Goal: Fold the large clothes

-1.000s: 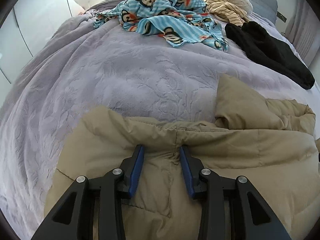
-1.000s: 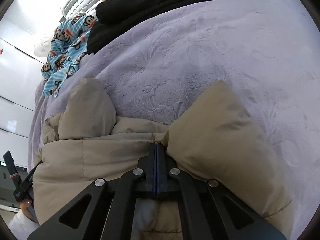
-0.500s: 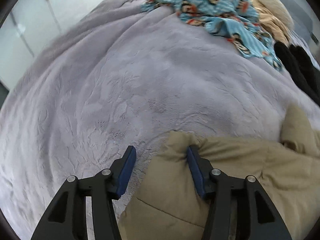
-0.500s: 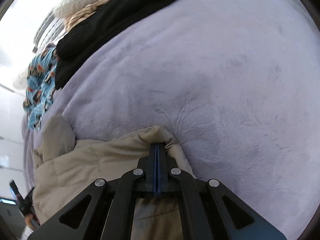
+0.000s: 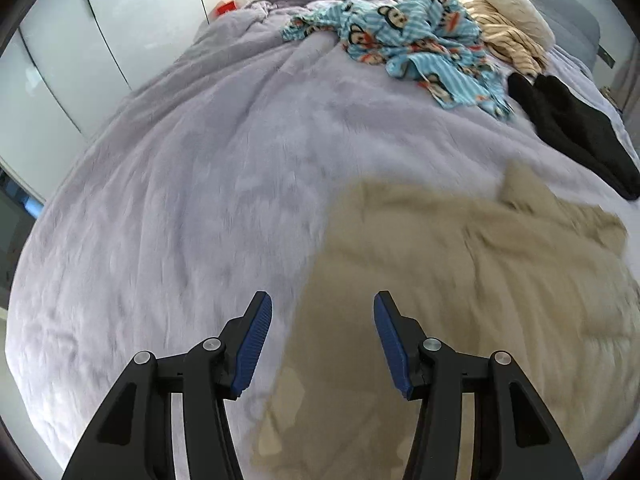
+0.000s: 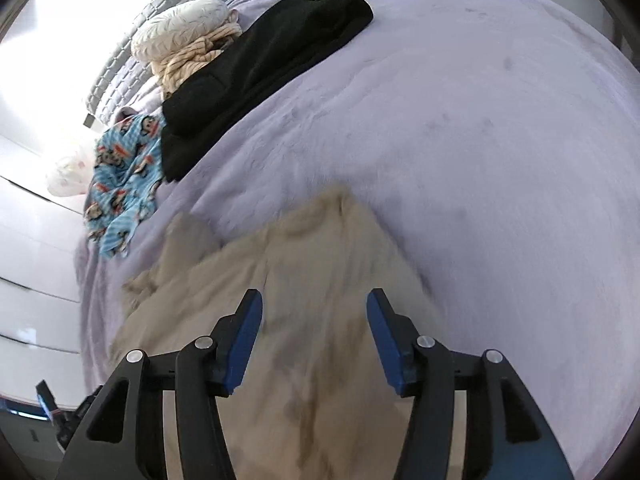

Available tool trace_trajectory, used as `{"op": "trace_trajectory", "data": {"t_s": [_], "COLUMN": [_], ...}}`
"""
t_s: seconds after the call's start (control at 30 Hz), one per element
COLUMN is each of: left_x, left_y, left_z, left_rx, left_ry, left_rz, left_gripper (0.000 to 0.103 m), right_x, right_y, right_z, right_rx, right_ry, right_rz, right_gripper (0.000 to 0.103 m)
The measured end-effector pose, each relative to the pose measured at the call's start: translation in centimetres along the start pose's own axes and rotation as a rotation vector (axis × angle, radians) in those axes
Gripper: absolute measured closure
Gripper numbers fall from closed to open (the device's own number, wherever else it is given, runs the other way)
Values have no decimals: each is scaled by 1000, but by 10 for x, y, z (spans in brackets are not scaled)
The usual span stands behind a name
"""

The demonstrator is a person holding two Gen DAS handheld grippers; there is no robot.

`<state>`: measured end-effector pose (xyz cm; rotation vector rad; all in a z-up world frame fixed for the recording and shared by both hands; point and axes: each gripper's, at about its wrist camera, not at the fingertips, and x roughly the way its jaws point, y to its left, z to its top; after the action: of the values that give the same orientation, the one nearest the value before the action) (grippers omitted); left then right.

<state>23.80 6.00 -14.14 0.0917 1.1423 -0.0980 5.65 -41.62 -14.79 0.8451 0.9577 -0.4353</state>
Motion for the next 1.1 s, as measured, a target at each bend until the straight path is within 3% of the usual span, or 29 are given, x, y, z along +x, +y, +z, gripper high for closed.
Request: {"op": "trace_trajectory", "data": {"t_s": [0.03,0.07,0.13,0.5,0.6,0.93,1.07,1.1], "left_x": [-5,-9,-20,-48,-49,-31,-24,-23], "left_y": [0,-1,-1,-9,-12,-13,-14,-15], "left_z": [-10,-20,-40,-104,-114,-136,-139,-139], "left_rx": [-5,-9,-24,12,21,10,1,3], "left_ry": [12,23,17,63,73,103,117,119], "left_rz": [-4,-7,-8,-21,-28,-62,-85,-91], "left_gripper": [45,18,2,1,1,1,1,1], "right_x": [-5,-9,-18,-49,-48,-26,-15,-14], "right_y": [0,1,1,-15,-20,-35,-41,-42], "right_z": [-8,-18,-36,-118,-134,-166,-171,-172], "right_rx": [4,8,5,42,50,87,125,138], "right_ry": [11,22,40,111,127,154,156,154], "right_rz": [9,13,14,48,65,110,140,155], "right_gripper": [45,45,45,37,24,21,0,0]}}
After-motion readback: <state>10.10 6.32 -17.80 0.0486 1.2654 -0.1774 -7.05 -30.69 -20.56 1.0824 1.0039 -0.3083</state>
